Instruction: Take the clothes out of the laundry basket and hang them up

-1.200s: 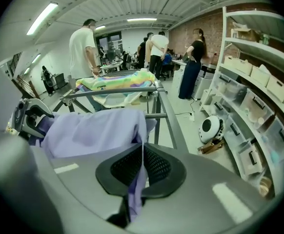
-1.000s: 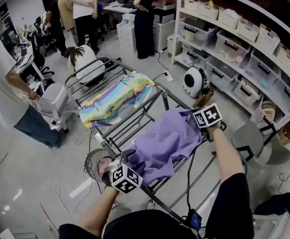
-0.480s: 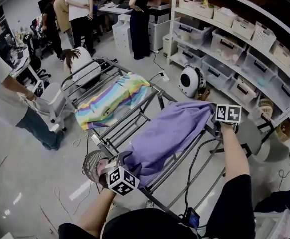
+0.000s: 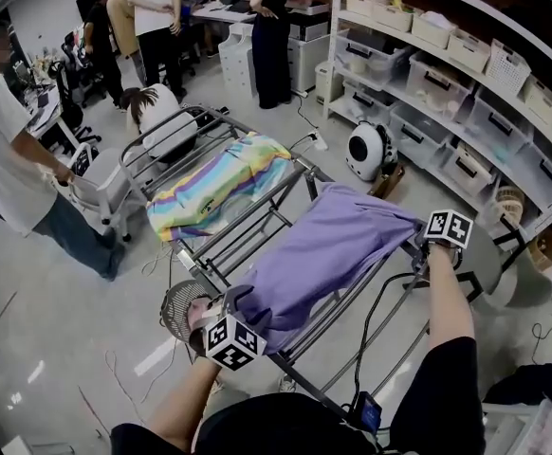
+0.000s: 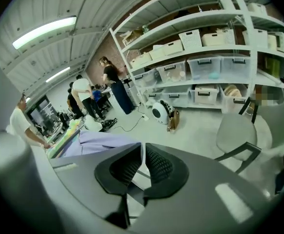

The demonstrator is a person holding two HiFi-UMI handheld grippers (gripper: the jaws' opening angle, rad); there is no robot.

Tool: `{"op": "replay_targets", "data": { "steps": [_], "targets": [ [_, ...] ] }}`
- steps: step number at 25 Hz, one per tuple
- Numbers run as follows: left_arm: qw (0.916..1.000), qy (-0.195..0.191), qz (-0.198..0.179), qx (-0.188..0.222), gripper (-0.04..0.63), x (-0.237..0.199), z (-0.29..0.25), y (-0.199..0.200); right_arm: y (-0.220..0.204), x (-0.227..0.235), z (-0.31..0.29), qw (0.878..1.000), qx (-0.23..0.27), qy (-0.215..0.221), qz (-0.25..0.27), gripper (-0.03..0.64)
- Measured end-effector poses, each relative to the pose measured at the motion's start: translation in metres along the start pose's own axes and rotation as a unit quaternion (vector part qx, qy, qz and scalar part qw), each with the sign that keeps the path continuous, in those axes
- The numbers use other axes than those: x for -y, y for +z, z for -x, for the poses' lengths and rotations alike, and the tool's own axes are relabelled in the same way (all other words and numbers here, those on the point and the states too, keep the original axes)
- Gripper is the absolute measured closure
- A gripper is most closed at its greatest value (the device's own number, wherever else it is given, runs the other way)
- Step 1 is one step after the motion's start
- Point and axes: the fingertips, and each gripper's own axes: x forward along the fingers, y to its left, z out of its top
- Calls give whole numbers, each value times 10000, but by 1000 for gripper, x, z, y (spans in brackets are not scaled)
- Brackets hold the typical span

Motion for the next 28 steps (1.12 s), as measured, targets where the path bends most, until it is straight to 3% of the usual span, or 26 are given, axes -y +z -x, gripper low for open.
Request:
{"op": "replay_targets", "data": {
  "steps": [8,15,21,28],
  "targets": [
    [9999,-12,105,16,370,-1,5,-2,-9,2,1,9988,-271,-189,365,491],
    [9999,-16,138,62,371,0,9,-1,-7,14,14,9993,-281,-23,255,391],
    [9997,-20,192,119,371,2,10,-1,-10,17,20,9974,-249,545,-401,388],
    [9997,-42,191,159,371,3,10,1,5,24,31,9993,-191,88,321,399]
  ]
}}
